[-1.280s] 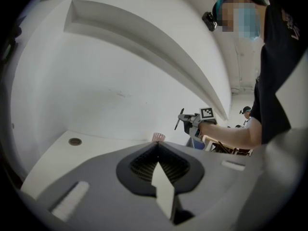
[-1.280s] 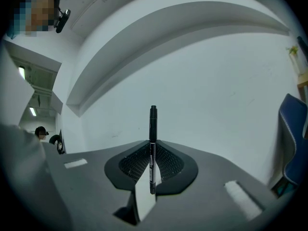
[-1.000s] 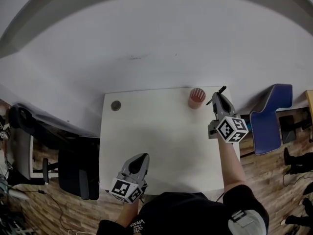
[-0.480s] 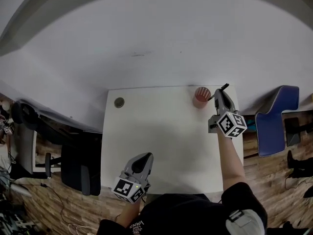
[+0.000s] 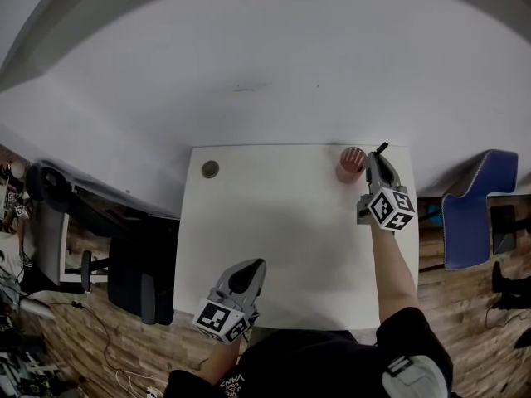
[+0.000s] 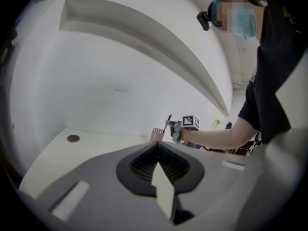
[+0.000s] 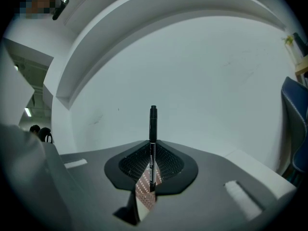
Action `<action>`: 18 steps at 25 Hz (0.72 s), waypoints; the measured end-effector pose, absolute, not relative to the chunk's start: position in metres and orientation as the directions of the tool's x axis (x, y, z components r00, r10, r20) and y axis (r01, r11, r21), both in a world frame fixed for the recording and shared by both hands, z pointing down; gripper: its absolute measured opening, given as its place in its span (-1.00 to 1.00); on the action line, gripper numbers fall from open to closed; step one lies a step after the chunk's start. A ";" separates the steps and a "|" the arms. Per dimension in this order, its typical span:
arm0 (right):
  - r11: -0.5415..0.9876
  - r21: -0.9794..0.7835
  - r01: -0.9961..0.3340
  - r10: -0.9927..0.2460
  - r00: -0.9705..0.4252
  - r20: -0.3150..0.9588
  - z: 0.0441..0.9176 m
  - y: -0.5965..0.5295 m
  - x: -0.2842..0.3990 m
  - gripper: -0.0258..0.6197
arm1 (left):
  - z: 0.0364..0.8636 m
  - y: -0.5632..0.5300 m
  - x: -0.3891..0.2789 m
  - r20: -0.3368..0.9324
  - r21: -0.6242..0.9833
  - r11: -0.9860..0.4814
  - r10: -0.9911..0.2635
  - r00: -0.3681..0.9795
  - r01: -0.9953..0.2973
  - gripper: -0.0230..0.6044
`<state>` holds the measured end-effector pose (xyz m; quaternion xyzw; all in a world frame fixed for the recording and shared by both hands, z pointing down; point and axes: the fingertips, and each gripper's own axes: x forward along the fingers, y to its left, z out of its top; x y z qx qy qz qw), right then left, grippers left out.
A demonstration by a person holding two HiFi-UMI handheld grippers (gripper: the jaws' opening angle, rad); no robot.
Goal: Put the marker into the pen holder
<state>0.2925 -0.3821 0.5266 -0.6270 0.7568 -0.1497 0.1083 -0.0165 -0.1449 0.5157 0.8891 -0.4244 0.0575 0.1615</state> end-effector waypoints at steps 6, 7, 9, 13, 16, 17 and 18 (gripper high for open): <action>0.179 -0.330 -0.927 -0.974 -0.215 0.074 0.543 -0.383 0.283 -0.81 | 0.519 -0.144 -0.014 0.248 0.239 -0.592 -0.729 0.637 -0.770 -0.76; 0.180 -0.322 -0.929 -0.972 -0.218 0.084 0.546 -0.384 0.282 -0.81 | 0.520 -0.144 -0.013 0.250 0.238 -0.593 -0.728 0.638 -0.769 -0.76; 0.179 -0.304 -0.936 -0.970 -0.219 0.103 0.550 -0.384 0.280 -0.81 | 0.520 -0.145 -0.012 0.250 0.238 -0.594 -0.726 0.640 -0.768 -0.76; 0.174 -0.273 -0.946 -0.967 -0.217 0.135 0.558 -0.383 0.277 -0.81 | 0.520 -0.147 -0.011 0.246 0.240 -0.596 -0.726 0.642 -0.766 -0.76; 0.171 -0.259 -0.951 -0.962 -0.217 0.162 0.565 -0.382 0.275 -0.81 | 0.521 -0.148 -0.011 0.247 0.241 -0.597 -0.725 0.643 -0.765 -0.76; 0.169 -0.257 -0.952 -0.961 -0.216 0.171 0.568 -0.382 0.274 -0.81 | 0.522 -0.148 -0.011 0.247 0.243 -0.596 -0.725 0.643 -0.765 -0.76; 0.166 -0.256 -0.952 -0.960 -0.215 0.178 0.570 -0.381 0.274 -0.81 | 0.523 -0.148 -0.012 0.247 0.245 -0.596 -0.724 0.644 -0.765 -0.76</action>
